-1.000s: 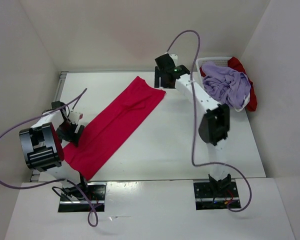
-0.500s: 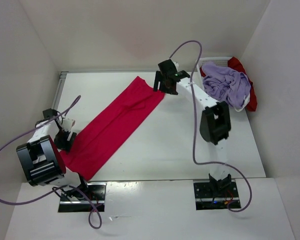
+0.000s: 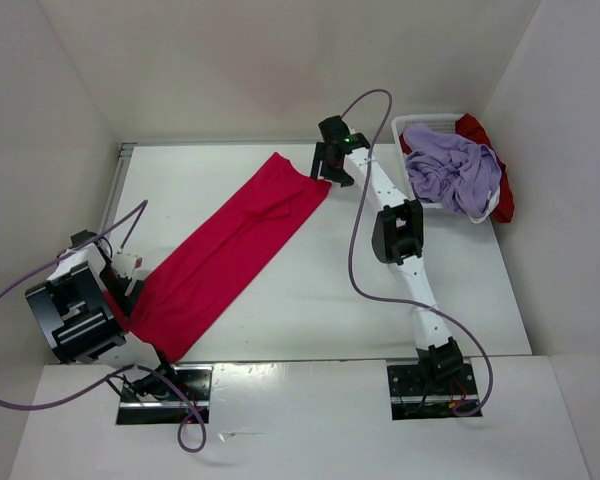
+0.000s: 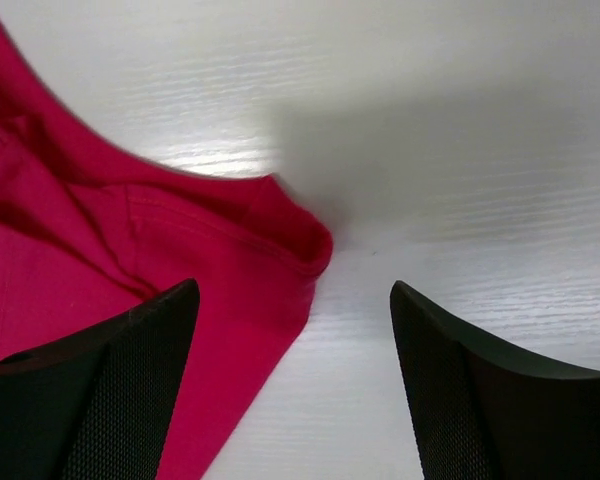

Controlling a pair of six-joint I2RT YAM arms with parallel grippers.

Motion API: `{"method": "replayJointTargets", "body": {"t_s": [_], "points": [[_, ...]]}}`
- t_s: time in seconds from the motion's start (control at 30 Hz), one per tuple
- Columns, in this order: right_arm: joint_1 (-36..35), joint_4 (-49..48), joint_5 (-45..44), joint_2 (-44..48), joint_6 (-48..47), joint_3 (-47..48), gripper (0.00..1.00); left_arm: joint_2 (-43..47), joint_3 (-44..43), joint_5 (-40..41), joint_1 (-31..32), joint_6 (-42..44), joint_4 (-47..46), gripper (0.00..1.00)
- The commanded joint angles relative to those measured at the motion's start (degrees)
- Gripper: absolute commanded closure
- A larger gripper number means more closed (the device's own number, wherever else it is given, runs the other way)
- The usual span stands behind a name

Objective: Fold and stack the t-shirts
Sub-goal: Rotate the tshirt 90 degrees

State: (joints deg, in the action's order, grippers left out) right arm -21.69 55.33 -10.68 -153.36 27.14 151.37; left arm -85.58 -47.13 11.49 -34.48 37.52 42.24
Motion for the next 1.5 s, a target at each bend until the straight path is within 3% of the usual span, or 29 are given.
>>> {"method": "replayJointTargets", "body": {"t_s": [0.0,0.1,0.3,0.37,0.4,0.5,0.57,0.73,0.77,0.97,1.07,1.17,1.3,1.37,1.47], "points": [[1.8,1.1,5.1,-2.7,-0.8,1.6,0.20,-2.9,-0.5,-3.2,-0.6,0.7,1.0,0.12],[1.3,0.5,6.8,-4.4,-0.8,1.6,0.20,-4.3,-2.4,-5.9,-0.6,1.3,2.3,0.19],[0.7,0.0,9.4,-7.4,-0.7,2.1,0.30,-9.9,-3.0,-6.6,-0.1,1.9,1.8,0.45],[1.3,-0.7,11.0,-8.2,-0.7,2.6,0.43,-11.0,-3.6,-7.4,1.3,1.9,1.8,0.51],[1.9,-0.8,11.6,-9.1,-0.7,3.4,0.68,-11.8,-3.6,-8.2,1.8,1.9,1.8,0.59],[3.1,-1.5,12.3,-11.4,0.5,8.0,0.99,-13.1,-4.1,-11.0,5.7,1.3,1.8,0.71],[3.9,-4.7,13.2,-12.7,1.2,11.9,1.00,-14.7,-4.7,-13.0,11.8,1.3,2.6,0.77],[5.2,-16.6,10.0,-18.4,2.5,27.6,1.00,-18.5,-9.4,-17.1,27.9,-0.3,5.3,0.77],[5.7,-18.9,9.1,-18.4,2.5,28.3,1.00,-19.2,-10.2,-17.6,32.4,-0.9,5.8,0.77],[7.6,-29.9,11.0,-22.3,5.0,28.3,1.00,-24.9,-13.6,-24.1,43.3,-2.3,7.1,0.77],[7.4,-39.7,8.8,-18.6,4.0,20.2,1.00,-26.1,-13.6,-27.8,48.4,-3.5,8.2,0.77],[5.6,-43.8,5.1,-18.6,0.7,22.4,1.00,-26.1,-13.6,-30.5,53.4,-3.5,9.4,0.75],[5.1,-42.2,5.1,-19.6,0.7,23.3,0.99,-26.1,-13.6,-31.3,58.5,-3.5,10.1,0.72],[5.1,-40.3,5.7,-20.7,1.3,25.1,0.93,-26.1,-13.6,-31.3,60.2,-3.5,10.1,0.70],[5.6,-37.0,6.8,-22.0,1.8,27.1,0.71,-25.6,-13.1,-30.7,62.2,-3.5,9.5,0.67]]}}
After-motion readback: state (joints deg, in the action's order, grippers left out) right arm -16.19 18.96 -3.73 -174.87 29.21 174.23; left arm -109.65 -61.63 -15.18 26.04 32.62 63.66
